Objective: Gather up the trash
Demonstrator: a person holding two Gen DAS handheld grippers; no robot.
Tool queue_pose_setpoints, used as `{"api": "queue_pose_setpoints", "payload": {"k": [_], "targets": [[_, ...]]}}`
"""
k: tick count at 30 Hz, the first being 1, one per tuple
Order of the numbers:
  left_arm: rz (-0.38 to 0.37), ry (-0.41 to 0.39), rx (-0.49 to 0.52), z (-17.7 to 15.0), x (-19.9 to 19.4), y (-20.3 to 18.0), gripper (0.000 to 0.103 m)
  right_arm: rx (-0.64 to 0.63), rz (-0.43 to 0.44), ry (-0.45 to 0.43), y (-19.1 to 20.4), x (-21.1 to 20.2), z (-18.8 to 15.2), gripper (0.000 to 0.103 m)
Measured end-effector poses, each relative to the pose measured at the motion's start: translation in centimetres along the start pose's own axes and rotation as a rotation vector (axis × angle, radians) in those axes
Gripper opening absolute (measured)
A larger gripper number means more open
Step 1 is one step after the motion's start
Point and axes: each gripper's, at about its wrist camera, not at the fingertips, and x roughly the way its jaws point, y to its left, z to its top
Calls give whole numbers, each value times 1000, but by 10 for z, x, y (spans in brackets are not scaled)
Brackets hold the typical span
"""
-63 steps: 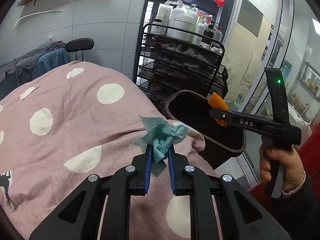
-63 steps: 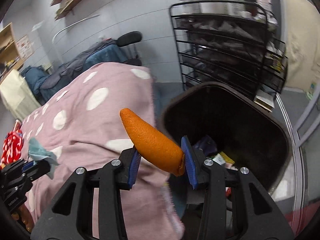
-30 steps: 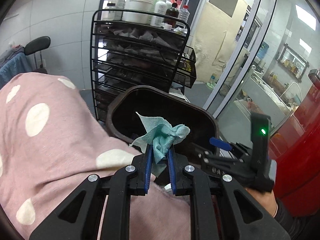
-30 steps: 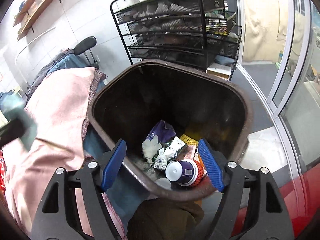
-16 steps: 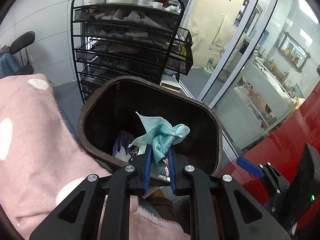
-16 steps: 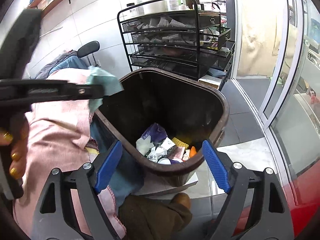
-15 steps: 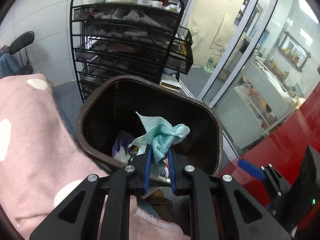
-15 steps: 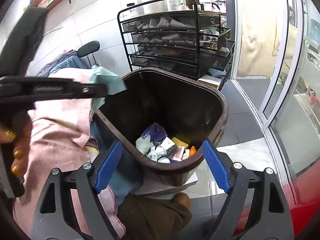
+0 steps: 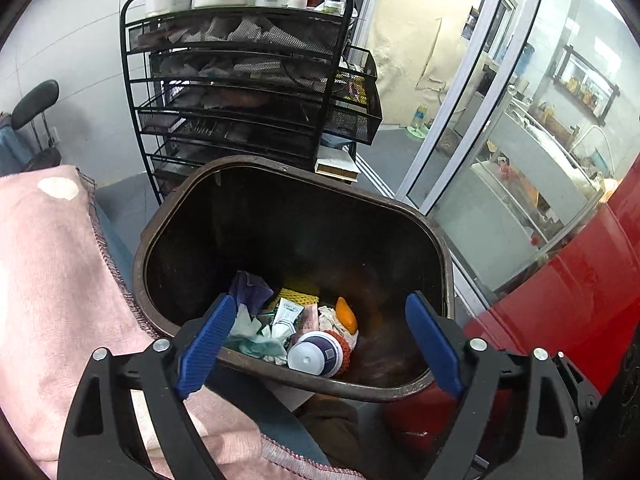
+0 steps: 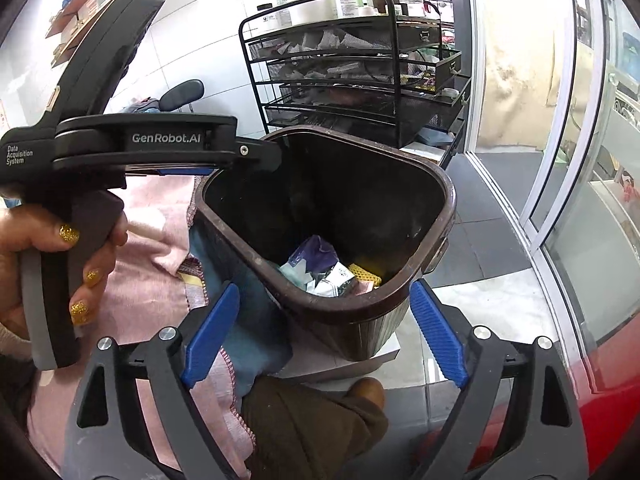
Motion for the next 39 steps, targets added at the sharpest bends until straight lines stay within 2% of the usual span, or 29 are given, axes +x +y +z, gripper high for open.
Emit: {"api": "queue_pose_setpoints", "payload": {"k": [4, 7, 12, 18, 27, 33, 39], "targets": [[18, -44, 4, -2, -16, -2, 90, -2, -1, 0, 2, -1, -2, 87], [41, -120, -8, -8, -43, 1, 97, 3, 2, -10, 2, -5, -3, 87], [102, -231, -23, -24, -89, 7, 98, 8, -2, -46, 5, -14, -3, 92], [224, -336, -41, -63, -143, 18, 98, -3, 18, -110, 18, -29, -1, 97], [437, -439, -172, -126, -201, 35, 98, -37, 116, -233, 52, -64, 2, 98], [519, -519, -264, -159, -231, 44, 98, -143, 165, -316, 93, -91, -6, 98], [587, -569, -281, -180, -251, 40, 98, -198, 194, -366, 122, -110, -18, 98]]}}
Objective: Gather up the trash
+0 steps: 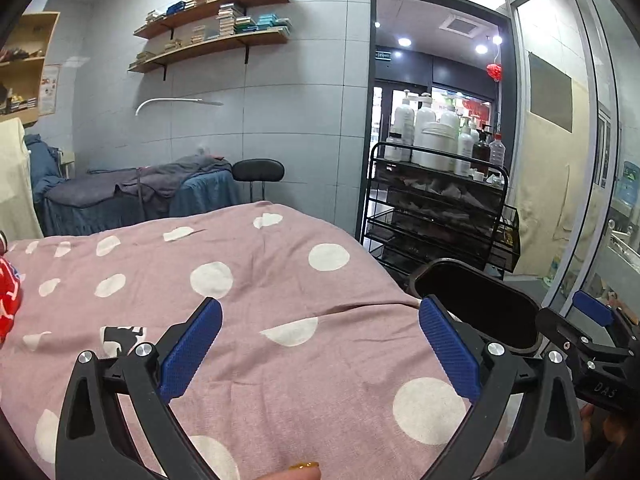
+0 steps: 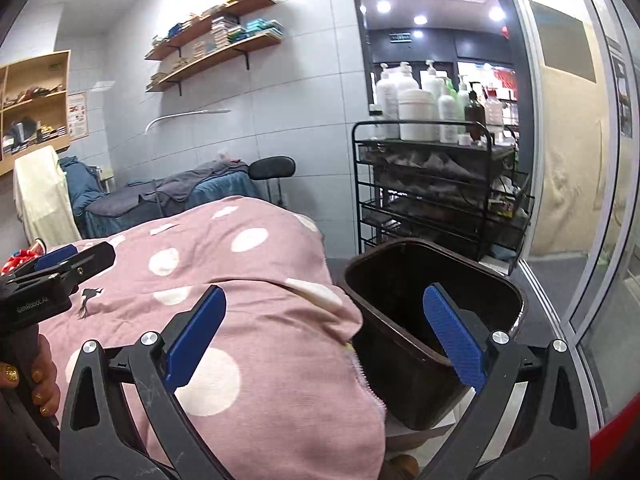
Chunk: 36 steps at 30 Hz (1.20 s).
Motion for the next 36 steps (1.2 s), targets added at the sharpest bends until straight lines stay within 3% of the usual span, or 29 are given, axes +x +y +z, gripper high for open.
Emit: {"api": "queue_pose_setpoints", "payload": {"k": [14, 36], "targets": [[10, -48, -4, -15, -29, 9, 98, -65, 38, -25, 40, -19, -5, 98], [13, -51, -1, -16, -32, 12, 98, -65, 36, -22, 38, -17, -5, 98]]}}
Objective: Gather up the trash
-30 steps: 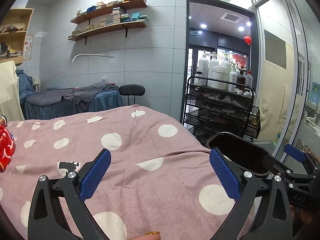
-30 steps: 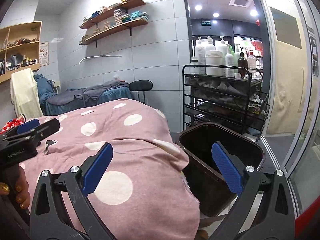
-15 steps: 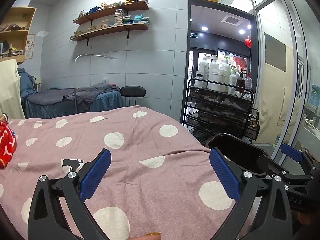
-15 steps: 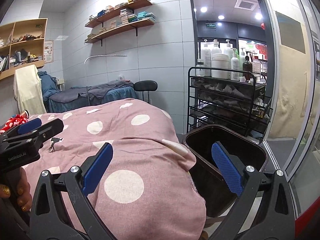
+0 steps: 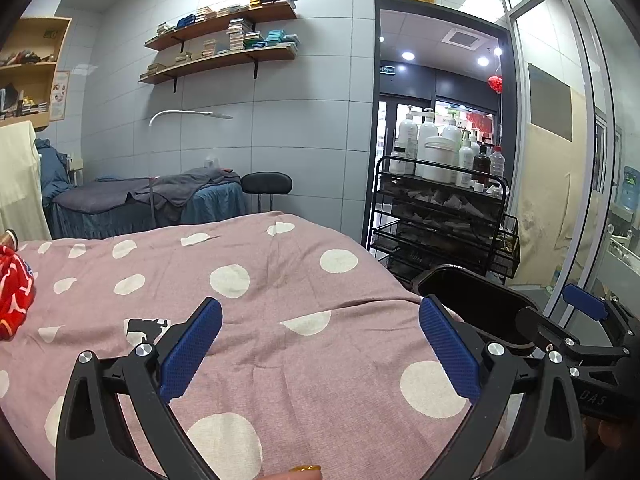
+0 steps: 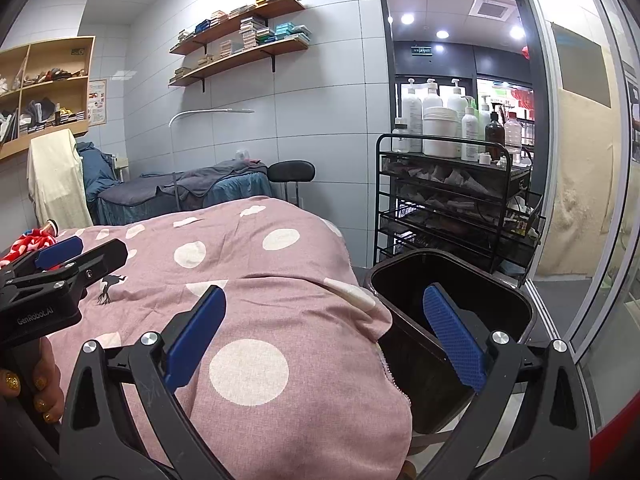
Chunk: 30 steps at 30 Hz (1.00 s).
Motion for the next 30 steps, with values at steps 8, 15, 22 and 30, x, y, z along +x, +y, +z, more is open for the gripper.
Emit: {"api": "queue_pose_setpoints", "payload": {"k": [8, 15, 22, 30], "targets": [[-4, -1, -1, 0, 0, 1, 98, 2, 0, 3, 0, 1, 0, 98], [0, 1, 1, -1, -1, 0, 98, 2, 0, 3, 0, 1, 0, 98], [-2, 0, 0, -1, -1, 0, 98, 4, 2, 3, 0, 1, 0, 98], [-2, 0, -2, -1, -2, 0, 98, 4, 1, 3, 1, 1, 0, 98]]}}
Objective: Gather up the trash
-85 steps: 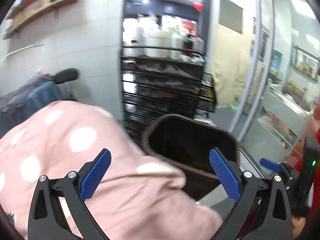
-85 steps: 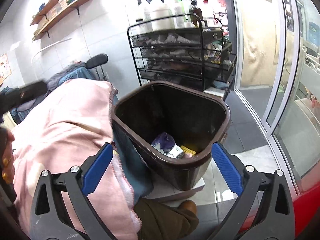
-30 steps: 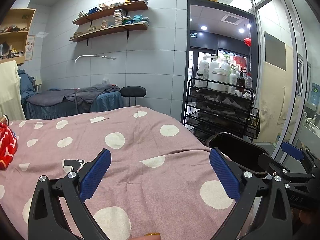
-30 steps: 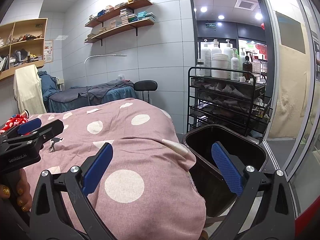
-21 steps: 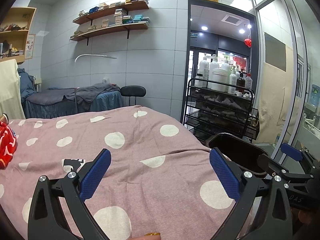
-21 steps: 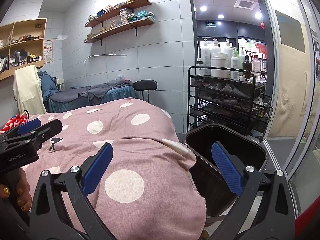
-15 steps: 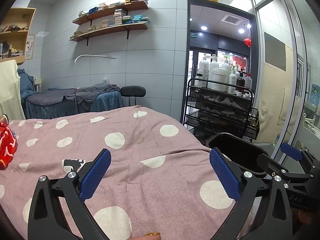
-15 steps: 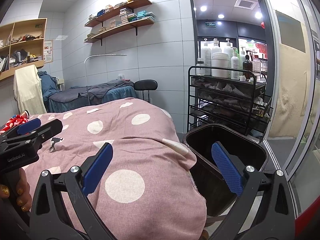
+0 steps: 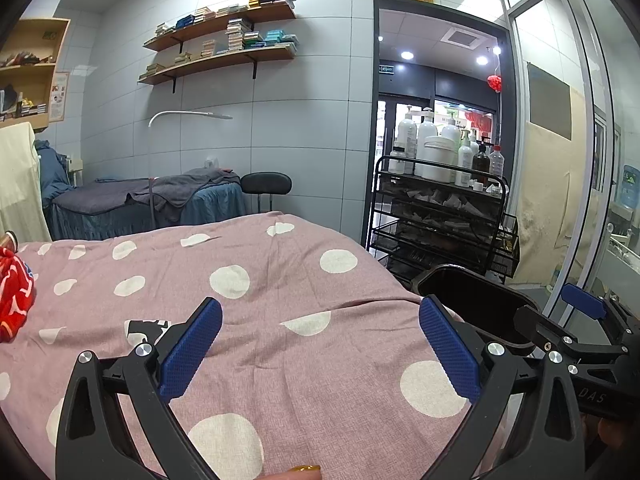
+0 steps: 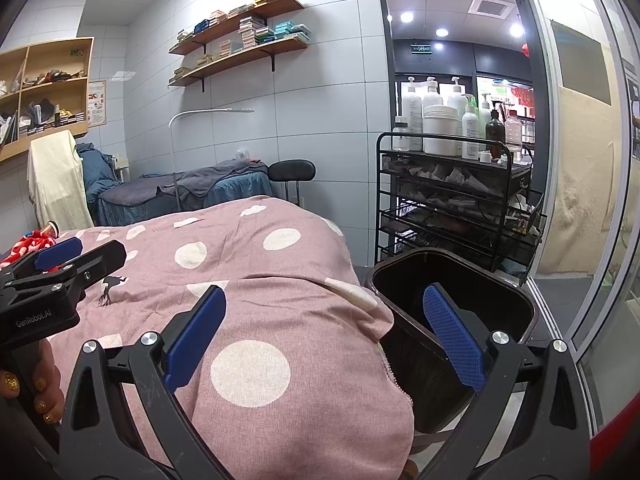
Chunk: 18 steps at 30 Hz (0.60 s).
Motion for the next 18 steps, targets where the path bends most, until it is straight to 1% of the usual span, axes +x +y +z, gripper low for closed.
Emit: {"api": "queue_pose_setpoints", "payload": {"k": [18], "targets": [[-1, 2, 1, 0, 0, 1, 98, 1, 2, 2, 0, 0, 0, 98]]}}
